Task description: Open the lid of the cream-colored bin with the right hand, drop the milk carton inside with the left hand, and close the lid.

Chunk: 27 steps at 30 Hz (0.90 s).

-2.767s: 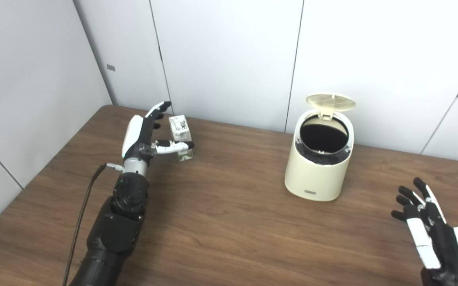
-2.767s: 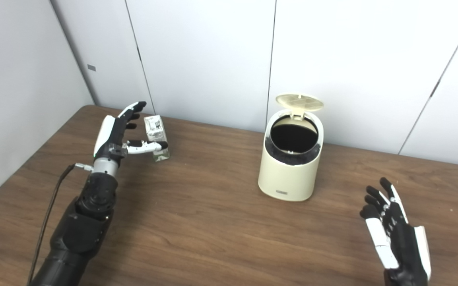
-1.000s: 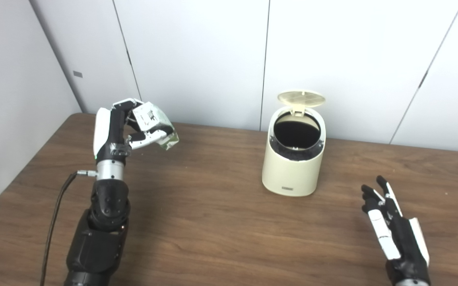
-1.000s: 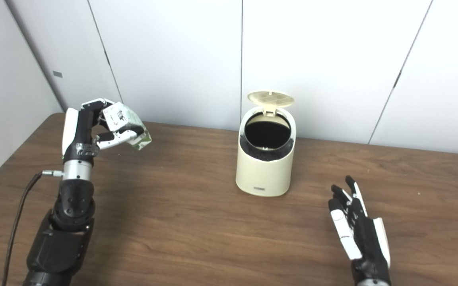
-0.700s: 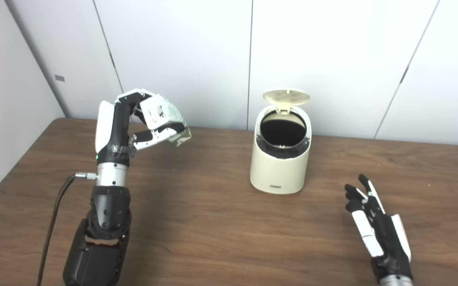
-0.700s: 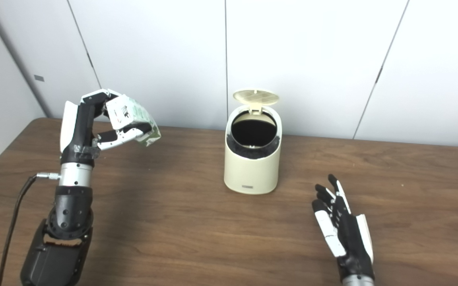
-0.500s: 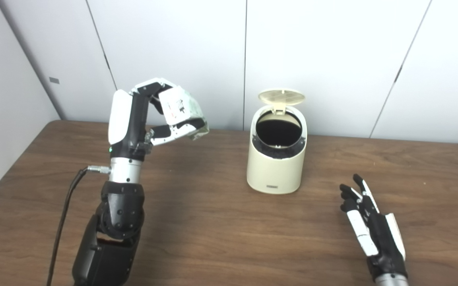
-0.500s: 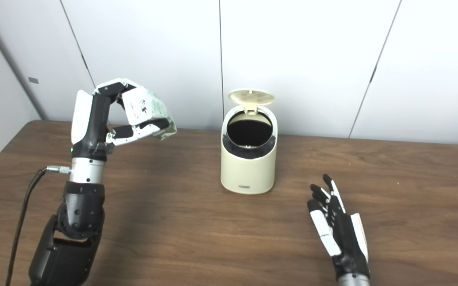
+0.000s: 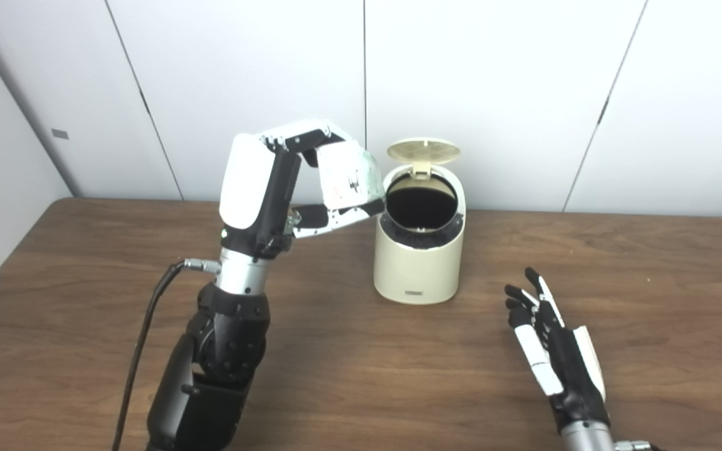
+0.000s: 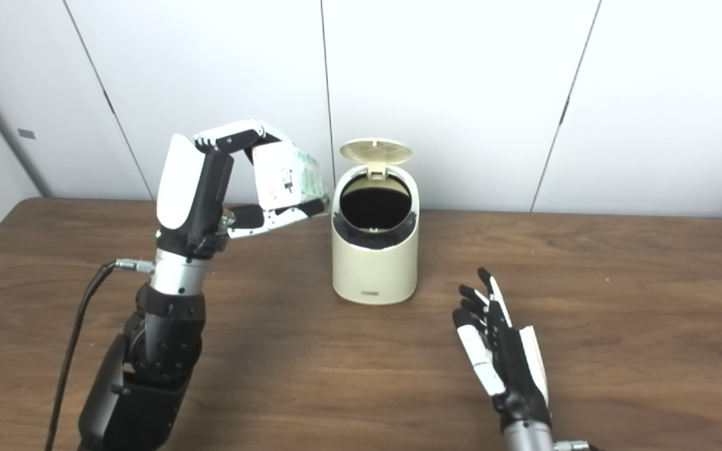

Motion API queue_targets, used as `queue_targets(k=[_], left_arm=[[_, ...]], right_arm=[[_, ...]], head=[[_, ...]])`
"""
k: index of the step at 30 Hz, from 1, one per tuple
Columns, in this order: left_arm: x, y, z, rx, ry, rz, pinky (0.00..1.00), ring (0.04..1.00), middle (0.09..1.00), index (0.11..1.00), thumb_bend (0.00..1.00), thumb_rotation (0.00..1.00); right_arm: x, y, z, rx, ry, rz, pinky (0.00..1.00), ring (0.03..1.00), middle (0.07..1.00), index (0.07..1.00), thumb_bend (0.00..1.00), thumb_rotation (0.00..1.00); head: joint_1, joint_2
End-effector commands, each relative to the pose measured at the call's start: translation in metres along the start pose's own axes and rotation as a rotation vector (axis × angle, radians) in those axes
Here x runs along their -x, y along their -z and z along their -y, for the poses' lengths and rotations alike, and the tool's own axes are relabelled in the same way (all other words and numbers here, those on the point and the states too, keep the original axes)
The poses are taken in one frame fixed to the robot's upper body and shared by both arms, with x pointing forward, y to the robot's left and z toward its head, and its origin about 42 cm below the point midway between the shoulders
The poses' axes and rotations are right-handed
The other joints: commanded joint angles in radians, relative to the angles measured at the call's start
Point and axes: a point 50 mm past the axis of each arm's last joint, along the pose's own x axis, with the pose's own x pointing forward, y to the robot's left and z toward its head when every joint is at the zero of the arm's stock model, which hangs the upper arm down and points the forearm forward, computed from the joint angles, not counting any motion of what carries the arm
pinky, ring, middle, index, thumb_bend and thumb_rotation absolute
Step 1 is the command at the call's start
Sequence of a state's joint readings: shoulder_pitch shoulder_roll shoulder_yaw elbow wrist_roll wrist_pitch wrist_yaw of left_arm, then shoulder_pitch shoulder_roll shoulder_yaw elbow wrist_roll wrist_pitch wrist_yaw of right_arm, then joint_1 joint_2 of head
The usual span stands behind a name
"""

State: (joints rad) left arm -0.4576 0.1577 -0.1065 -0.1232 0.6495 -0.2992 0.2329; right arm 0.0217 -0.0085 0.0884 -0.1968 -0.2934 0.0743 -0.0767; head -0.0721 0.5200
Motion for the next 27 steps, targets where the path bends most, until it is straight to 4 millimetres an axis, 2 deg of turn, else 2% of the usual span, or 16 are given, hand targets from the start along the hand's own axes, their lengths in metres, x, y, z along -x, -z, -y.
queue_targets(k=[1, 7, 11, 18, 27], left_arm=[[-0.021, -0.009, 0.001, 0.018, -0.065, 0.101, 0.36, 0.443, 0.495, 0.492, 0.48, 0.00], [-0.030, -0.006, 0.021, 0.031, -0.075, 0.170, 0.37, 0.431, 0.499, 0.492, 0.48, 0.00], [-0.037, 0.000, 0.033, 0.058, -0.090, 0.170, 0.39, 0.423, 0.491, 0.495, 0.48, 0.00], [-0.051, 0.008, 0.056, 0.072, -0.081, 0.178, 0.37, 0.427, 0.493, 0.490, 0.48, 0.00], [-0.055, 0.018, 0.072, 0.068, -0.085, 0.176, 0.38, 0.434, 0.485, 0.484, 0.48, 0.00]], right_arm=[[-0.010, -0.013, -0.003, -0.009, 0.019, 0.064, 0.78, 0.843, 0.863, 0.968, 0.52, 0.93], [-0.012, -0.014, -0.009, -0.004, 0.027, 0.055, 0.77, 0.846, 0.861, 0.967, 0.52, 0.93], [-0.012, -0.017, -0.015, -0.004, 0.036, 0.047, 0.79, 0.847, 0.864, 0.969, 0.51, 0.93], [-0.012, -0.020, -0.018, -0.015, 0.046, 0.056, 0.79, 0.845, 0.864, 0.969, 0.51, 0.95], [-0.011, -0.023, -0.022, -0.033, 0.064, 0.053, 0.78, 0.836, 0.862, 0.970, 0.53, 0.94]], head=[[-0.002, 0.000], [-0.013, -0.007], [-0.022, -0.006], [-0.029, -0.004], [-0.047, -0.002]])
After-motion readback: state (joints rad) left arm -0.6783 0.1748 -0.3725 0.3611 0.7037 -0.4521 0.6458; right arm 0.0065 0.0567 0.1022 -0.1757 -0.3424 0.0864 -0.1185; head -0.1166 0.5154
